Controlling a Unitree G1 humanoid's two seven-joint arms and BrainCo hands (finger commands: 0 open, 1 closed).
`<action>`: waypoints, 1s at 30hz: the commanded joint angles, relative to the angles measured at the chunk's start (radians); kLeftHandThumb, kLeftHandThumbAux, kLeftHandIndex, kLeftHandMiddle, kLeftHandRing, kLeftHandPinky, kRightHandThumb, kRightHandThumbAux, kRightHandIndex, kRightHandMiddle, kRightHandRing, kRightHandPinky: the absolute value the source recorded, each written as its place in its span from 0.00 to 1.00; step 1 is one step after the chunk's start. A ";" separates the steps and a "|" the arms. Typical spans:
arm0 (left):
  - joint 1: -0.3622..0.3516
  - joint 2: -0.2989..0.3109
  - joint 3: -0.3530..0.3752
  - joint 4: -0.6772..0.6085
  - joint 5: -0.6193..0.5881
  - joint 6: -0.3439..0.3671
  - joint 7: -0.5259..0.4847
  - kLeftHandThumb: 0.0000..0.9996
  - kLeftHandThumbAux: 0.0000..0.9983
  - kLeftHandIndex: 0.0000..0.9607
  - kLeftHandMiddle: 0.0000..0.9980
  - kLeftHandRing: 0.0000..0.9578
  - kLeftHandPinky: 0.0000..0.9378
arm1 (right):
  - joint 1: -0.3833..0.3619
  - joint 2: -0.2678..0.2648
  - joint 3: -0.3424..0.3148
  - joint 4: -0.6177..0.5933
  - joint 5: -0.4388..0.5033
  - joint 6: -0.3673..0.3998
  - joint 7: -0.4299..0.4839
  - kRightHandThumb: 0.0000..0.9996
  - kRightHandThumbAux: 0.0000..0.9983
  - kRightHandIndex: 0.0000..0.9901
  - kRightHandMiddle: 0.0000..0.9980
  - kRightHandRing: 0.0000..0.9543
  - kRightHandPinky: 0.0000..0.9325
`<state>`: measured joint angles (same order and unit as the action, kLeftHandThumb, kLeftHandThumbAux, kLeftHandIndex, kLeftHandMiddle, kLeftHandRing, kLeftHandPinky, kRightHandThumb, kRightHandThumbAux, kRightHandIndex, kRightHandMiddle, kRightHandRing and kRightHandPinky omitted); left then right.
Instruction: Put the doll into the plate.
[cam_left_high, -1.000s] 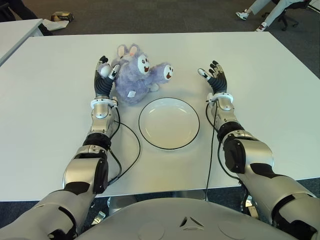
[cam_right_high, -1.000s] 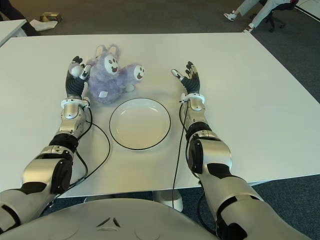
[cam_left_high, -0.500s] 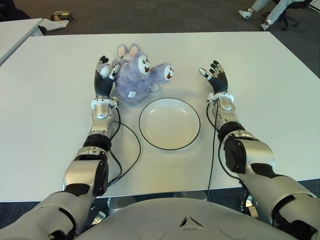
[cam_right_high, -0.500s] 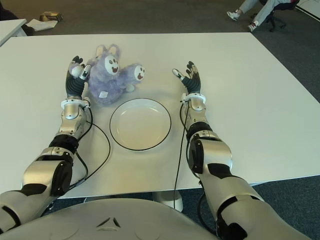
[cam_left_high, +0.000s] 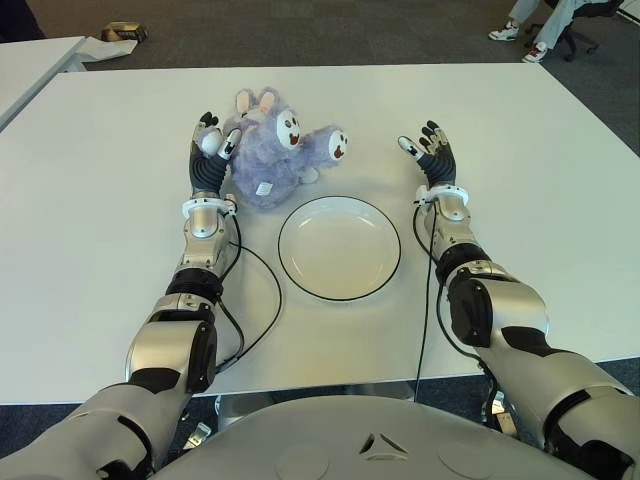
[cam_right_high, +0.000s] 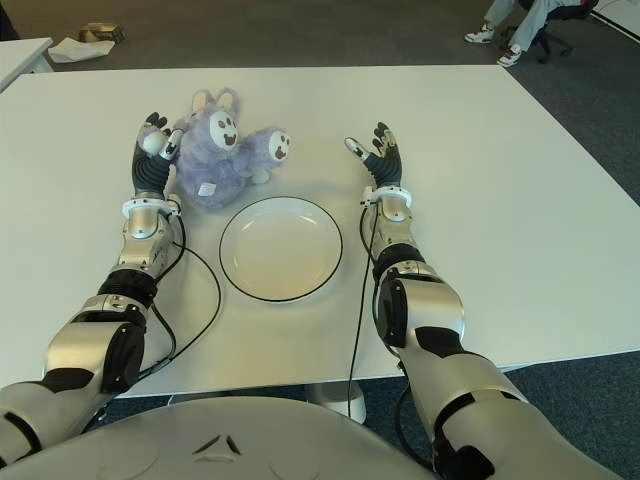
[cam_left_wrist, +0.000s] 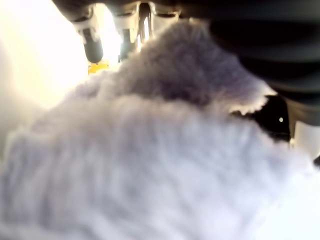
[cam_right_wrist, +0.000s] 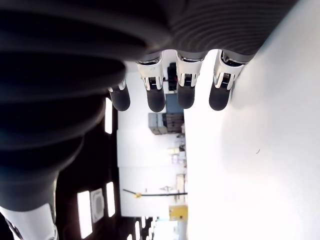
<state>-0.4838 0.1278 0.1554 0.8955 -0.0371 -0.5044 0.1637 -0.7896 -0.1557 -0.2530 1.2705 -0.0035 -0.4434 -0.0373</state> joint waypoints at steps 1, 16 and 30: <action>0.127 -0.028 -0.006 0.065 0.014 0.015 0.003 0.00 0.50 0.00 0.11 0.11 0.09 | 0.086 0.026 0.005 0.052 -0.002 0.040 -0.006 0.05 0.69 0.01 0.03 0.03 0.02; 0.119 -0.020 -0.004 0.091 0.015 -0.004 -0.003 0.00 0.48 0.00 0.11 0.10 0.06 | 0.086 0.027 0.012 0.054 -0.003 0.041 -0.009 0.05 0.67 0.01 0.03 0.02 0.01; 0.105 -0.008 0.000 0.121 0.008 -0.012 -0.020 0.00 0.47 0.00 0.11 0.09 0.05 | 0.081 0.031 0.011 0.057 -0.001 0.049 -0.006 0.05 0.69 0.01 0.03 0.02 0.01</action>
<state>-0.4909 0.1393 0.1589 0.9245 -0.0401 -0.5125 0.1616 -0.7901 -0.1487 -0.2432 1.2715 -0.0054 -0.4431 -0.0438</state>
